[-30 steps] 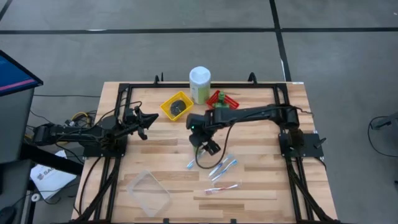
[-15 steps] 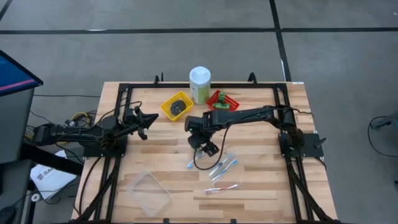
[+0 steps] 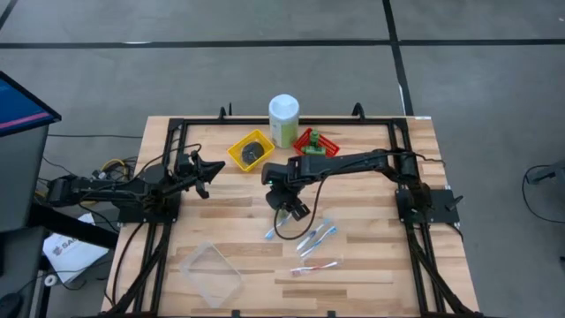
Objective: Pick & Place Travel size toiletries
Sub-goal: Put the green shampoo into the red bin
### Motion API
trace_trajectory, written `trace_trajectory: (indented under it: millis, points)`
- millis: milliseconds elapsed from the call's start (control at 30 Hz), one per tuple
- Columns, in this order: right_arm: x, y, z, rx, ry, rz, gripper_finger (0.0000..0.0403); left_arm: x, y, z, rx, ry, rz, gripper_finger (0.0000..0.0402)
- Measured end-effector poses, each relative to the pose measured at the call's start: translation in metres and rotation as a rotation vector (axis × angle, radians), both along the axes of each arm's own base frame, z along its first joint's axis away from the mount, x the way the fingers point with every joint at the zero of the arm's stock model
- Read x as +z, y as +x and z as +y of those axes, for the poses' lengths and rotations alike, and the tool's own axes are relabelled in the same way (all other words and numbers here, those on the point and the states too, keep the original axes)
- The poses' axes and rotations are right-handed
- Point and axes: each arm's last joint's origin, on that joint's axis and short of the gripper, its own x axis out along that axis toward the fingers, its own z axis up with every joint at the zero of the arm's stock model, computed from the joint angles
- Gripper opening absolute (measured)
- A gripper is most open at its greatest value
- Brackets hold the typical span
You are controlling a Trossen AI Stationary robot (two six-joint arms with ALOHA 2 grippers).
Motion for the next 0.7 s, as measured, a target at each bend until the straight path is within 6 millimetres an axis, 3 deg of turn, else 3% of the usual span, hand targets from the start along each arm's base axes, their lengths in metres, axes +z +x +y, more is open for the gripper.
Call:
trace_trajectory:
  millis: [367, 500, 600, 700]
  points:
    - [0.0, 0.0, 0.0, 0.0, 0.0, -0.005, 0.008, 0.0, 0.0, 0.0, 0.0, 0.0, -0.001, 0.0007]
    - [0.0, 0.0, -0.002, -0.004, 0.001, -0.006, 0.0079, 0.0, 0.0, 0.0, 0.0, 0.0, 0.0, 0.0007]
    - [0.009, -0.005, -0.008, -0.023, 0.002, -0.005, 0.0079, 0.0, 0.0, 0.0, 0.0, 0.0, 0.0, 0.0007]
    - [0.03, -0.015, -0.024, -0.062, 0.002, -0.035, 0.0079, 0.0, 0.0, 0.0, 0.0, 0.0, 0.0, 0.0007]
